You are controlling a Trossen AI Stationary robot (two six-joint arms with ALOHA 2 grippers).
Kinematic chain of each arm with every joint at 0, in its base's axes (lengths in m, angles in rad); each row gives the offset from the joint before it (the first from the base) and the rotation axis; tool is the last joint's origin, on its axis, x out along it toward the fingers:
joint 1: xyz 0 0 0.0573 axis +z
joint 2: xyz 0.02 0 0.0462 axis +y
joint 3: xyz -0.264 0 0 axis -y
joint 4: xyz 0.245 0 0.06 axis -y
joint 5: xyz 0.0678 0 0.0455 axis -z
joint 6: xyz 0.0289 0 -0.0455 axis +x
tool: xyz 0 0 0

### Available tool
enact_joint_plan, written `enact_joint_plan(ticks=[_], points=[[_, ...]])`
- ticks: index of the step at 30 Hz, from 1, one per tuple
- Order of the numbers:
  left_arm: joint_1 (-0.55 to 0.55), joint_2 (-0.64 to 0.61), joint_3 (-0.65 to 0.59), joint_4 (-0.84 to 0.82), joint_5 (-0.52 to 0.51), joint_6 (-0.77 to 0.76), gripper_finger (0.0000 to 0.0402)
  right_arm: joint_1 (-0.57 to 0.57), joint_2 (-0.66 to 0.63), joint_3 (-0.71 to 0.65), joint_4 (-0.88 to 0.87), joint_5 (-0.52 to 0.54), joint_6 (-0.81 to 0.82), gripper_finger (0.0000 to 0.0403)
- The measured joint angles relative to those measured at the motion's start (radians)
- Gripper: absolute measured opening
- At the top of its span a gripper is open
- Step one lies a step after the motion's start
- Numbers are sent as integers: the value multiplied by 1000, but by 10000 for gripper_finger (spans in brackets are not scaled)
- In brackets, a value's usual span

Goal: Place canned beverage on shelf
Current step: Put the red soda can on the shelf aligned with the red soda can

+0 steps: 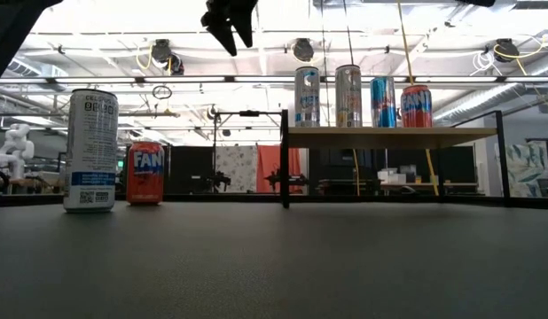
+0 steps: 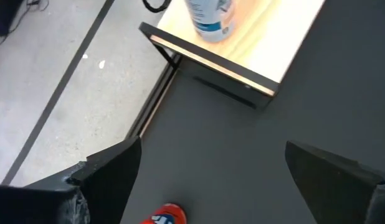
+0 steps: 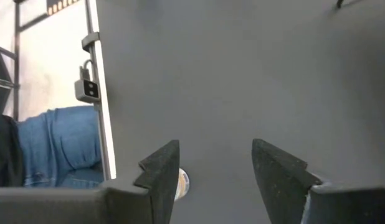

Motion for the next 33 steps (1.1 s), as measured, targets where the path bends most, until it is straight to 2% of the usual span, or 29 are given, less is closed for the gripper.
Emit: enact_joint_plan(ticks=[4,9,18,26,33], points=[[21,0,0,16,-7,74,391,0,0,0,-18,0,0,183],[18,0,0,72,-7,71,391,0,0,0,-19,4,0,183],[11,0,0,240,3,70,391,0,0,0,-20,75,0,183],[16,0,0,240,1,-33,391,0,0,0,-20,74,0,183],[44,1,0,120,-160,-7,391,0,0,0,-20,74,0,183]])
